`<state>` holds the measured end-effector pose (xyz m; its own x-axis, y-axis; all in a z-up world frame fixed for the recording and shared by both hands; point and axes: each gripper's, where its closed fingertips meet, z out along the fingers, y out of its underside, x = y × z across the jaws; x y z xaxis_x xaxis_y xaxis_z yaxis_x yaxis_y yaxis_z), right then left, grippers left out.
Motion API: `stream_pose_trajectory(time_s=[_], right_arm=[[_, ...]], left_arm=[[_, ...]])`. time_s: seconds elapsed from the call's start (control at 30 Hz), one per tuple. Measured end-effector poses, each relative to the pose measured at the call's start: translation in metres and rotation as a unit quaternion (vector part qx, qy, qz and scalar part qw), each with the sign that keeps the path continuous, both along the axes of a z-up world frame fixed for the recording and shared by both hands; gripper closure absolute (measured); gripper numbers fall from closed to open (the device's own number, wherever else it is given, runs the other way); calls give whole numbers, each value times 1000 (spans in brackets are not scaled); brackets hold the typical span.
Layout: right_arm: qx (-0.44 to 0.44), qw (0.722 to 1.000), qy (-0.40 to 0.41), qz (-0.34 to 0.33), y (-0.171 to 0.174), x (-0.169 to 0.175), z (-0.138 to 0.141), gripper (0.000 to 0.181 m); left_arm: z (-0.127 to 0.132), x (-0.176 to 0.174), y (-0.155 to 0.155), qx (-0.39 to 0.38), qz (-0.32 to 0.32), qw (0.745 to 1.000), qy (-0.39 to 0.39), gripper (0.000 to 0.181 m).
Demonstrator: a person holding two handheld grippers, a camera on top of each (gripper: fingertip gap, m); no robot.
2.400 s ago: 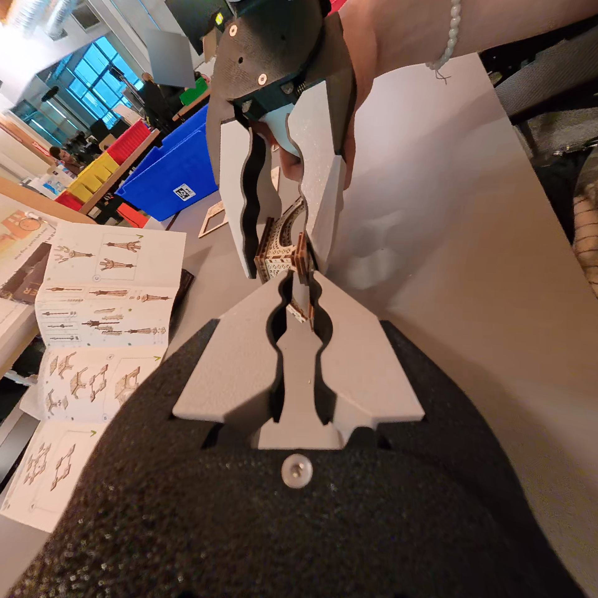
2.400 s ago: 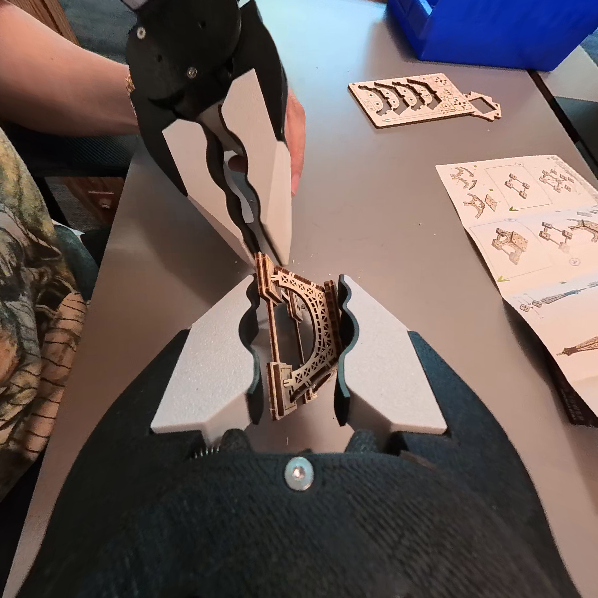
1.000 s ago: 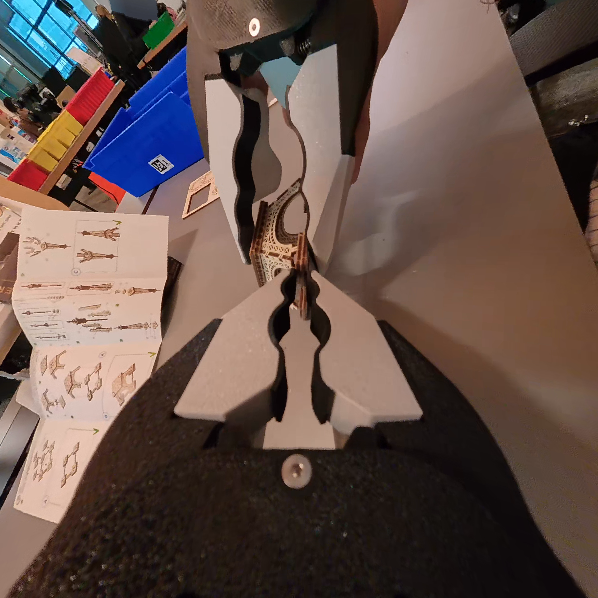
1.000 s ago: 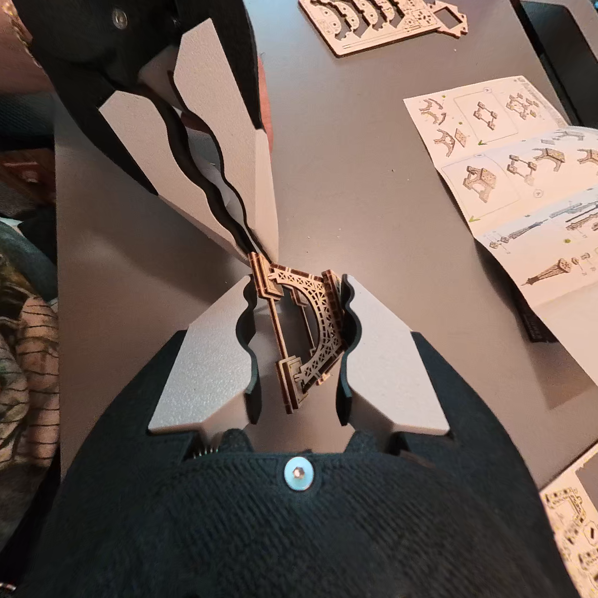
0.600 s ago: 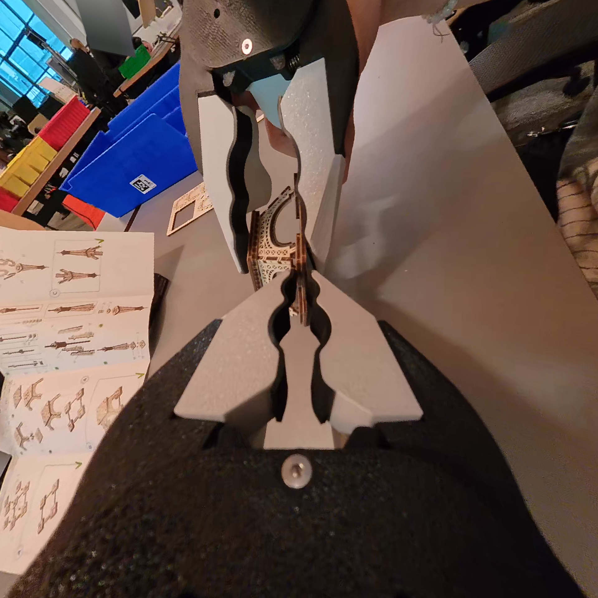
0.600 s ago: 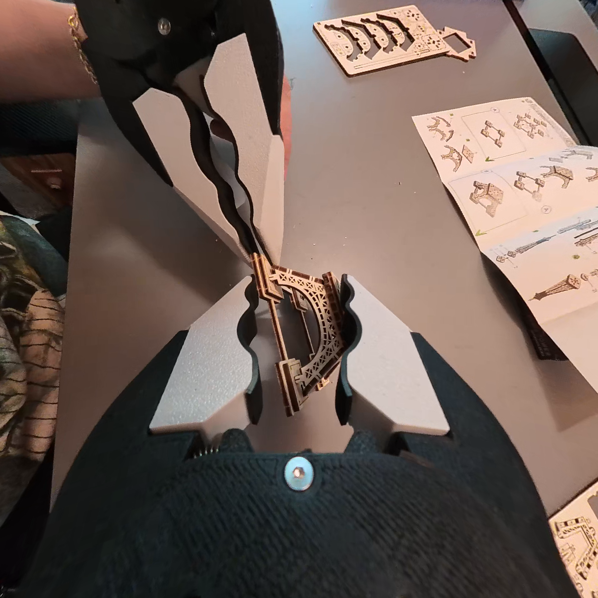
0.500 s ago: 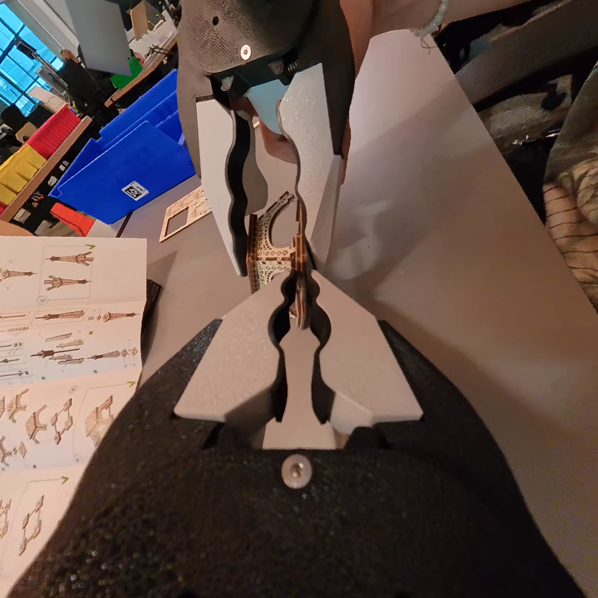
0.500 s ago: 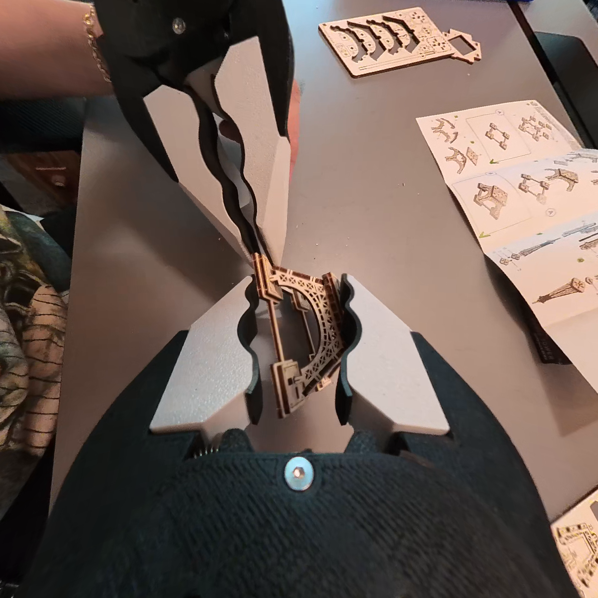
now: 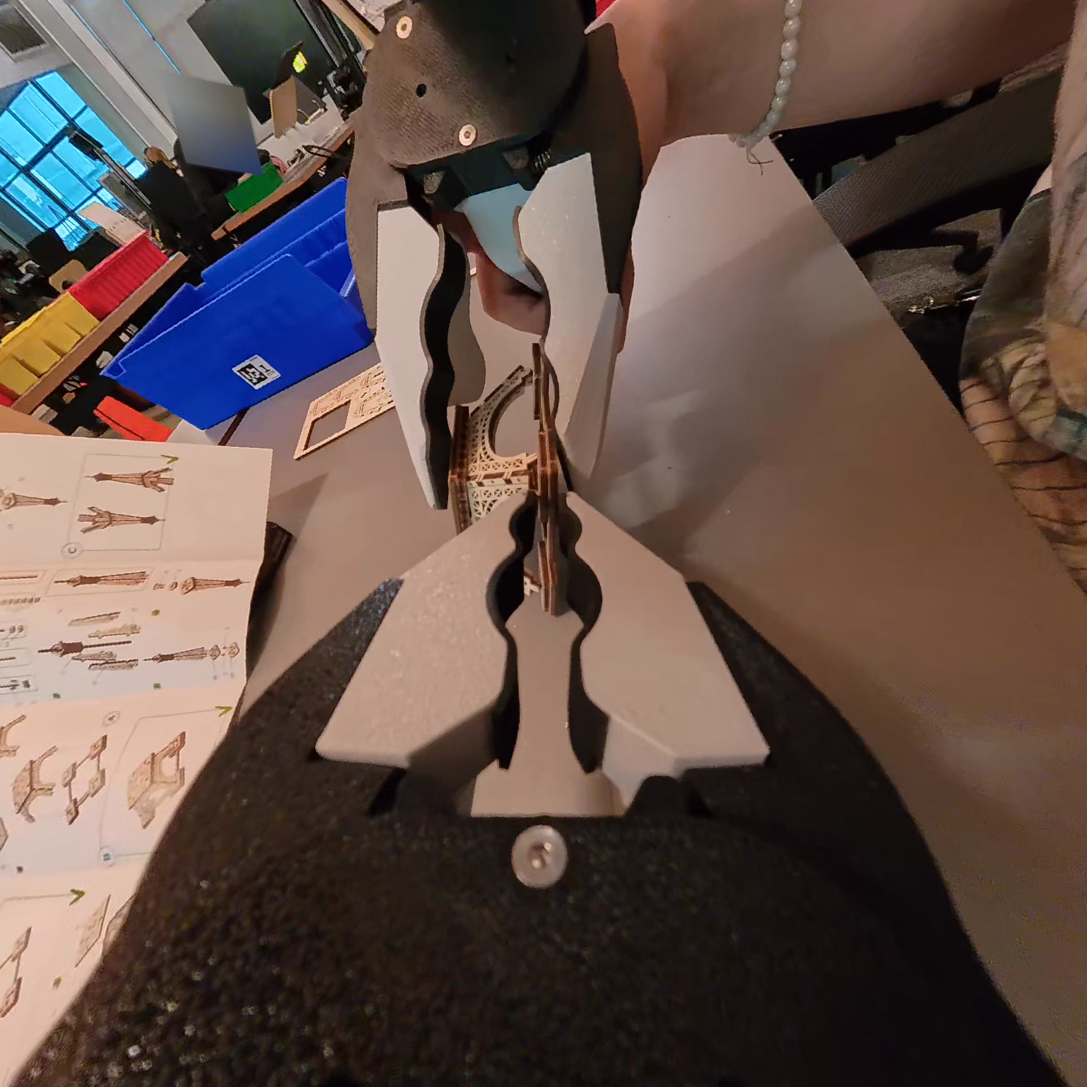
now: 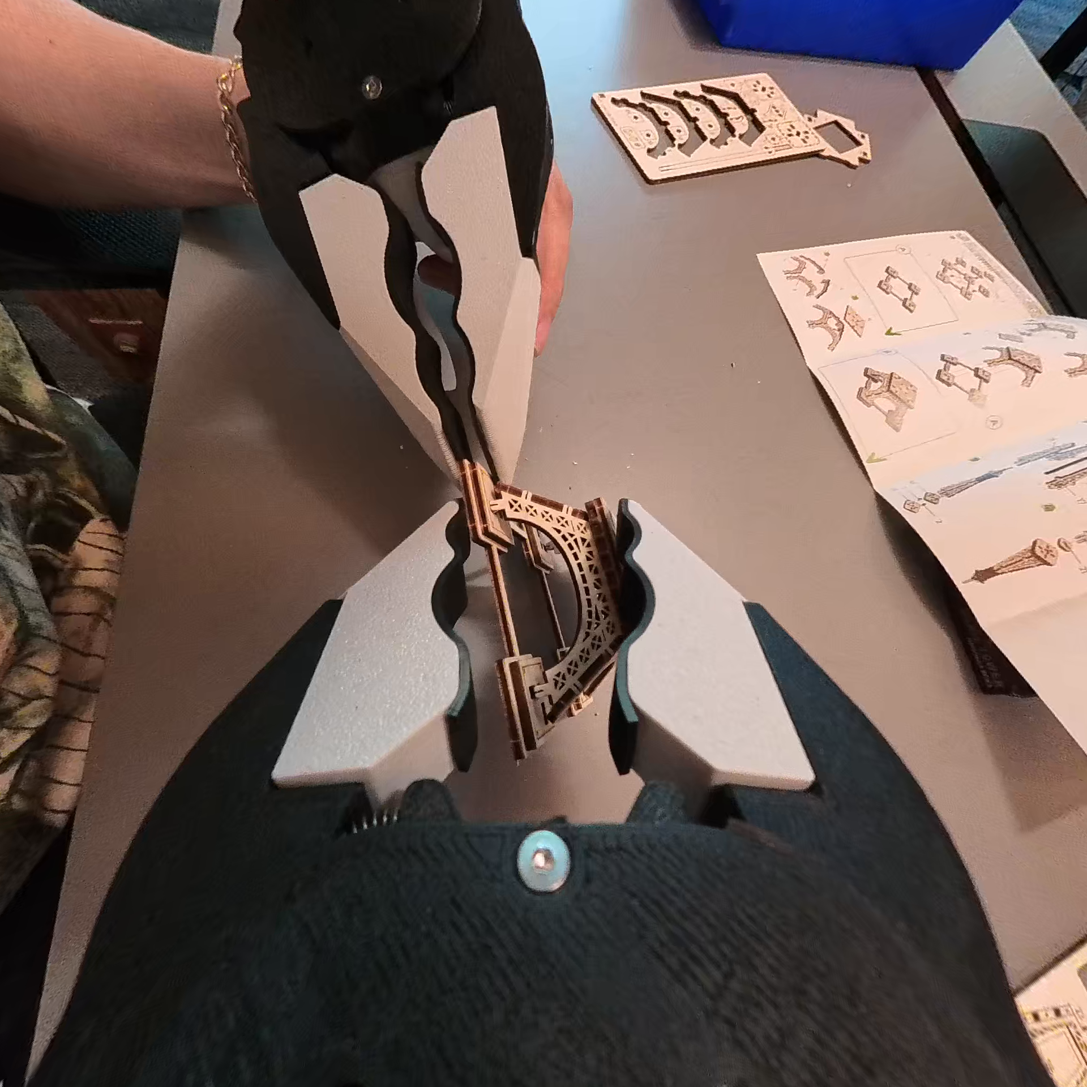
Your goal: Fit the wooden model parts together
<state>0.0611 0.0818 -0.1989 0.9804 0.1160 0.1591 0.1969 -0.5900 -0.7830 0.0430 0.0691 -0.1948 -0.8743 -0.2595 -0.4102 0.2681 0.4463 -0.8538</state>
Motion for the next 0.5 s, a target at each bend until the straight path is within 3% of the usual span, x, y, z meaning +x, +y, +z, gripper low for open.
stream_pose_trajectory(time_s=[0.2,0.37,0.5], right_arm=[[8,1000,2,-2,1,2,2,133],[10,999,0,-35,-4,12,6,120],[6,1000,3,-16,-5,6,6,132]], left_arm=[[1,2,1,0,10,1000,-3,178],[3,4,2,1,21,1000,-5,178],[3,3,2,1,20,1000,-6,178]])
